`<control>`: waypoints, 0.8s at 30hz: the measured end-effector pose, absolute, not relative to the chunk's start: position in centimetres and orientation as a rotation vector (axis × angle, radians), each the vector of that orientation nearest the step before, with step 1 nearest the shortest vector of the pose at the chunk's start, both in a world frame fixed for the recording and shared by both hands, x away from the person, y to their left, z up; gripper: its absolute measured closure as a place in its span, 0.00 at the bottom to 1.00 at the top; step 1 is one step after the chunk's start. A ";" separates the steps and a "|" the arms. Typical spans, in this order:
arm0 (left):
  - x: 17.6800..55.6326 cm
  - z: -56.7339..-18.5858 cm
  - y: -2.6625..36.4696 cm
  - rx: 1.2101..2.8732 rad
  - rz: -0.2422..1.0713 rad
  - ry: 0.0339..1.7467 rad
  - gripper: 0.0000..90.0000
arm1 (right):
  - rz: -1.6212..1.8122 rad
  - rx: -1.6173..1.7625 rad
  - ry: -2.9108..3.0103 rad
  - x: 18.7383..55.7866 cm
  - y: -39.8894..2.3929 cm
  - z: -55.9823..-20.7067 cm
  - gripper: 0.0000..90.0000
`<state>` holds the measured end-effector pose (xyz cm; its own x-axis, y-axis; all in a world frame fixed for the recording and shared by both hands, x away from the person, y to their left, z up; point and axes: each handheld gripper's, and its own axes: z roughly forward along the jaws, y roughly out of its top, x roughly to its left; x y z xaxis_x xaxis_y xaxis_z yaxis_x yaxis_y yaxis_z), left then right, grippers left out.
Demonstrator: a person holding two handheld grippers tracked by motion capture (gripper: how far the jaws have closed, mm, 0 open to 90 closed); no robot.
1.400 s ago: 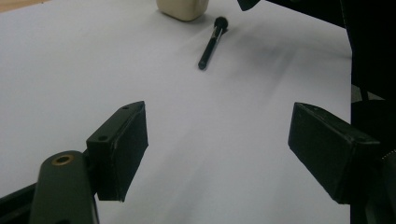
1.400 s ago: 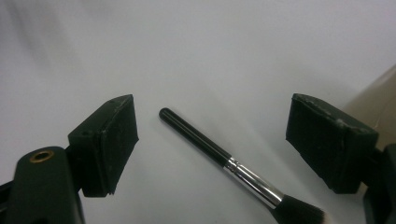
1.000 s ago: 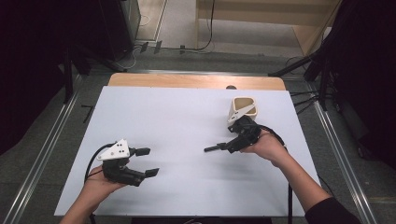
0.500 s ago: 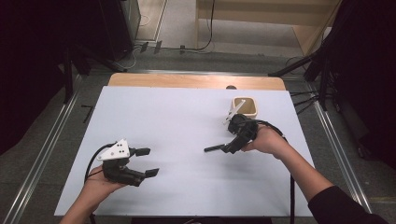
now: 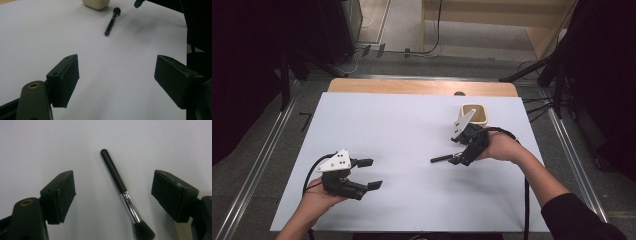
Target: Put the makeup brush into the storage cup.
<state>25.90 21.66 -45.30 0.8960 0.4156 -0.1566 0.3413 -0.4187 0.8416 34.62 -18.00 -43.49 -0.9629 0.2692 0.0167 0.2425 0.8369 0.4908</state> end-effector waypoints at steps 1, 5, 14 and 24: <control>25.9 -45.3 21.7 2.040 0.088 0.548 0.23 | 0.780 0.413 2.960 34.6 -18.0 -43.5 0.22; 25.9 -45.2 21.7 2.028 0.078 0.551 0.23 | 0.776 0.348 2.967 35.3 -18.4 -43.7 0.23; 25.9 -45.2 21.7 2.036 0.080 0.544 0.23 | 0.808 0.191 2.983 35.9 -18.8 -44.6 0.27; 25.8 -45.2 21.7 2.035 0.081 0.543 0.23 | 0.601 0.099 3.013 35.8 -17.7 -44.9 0.26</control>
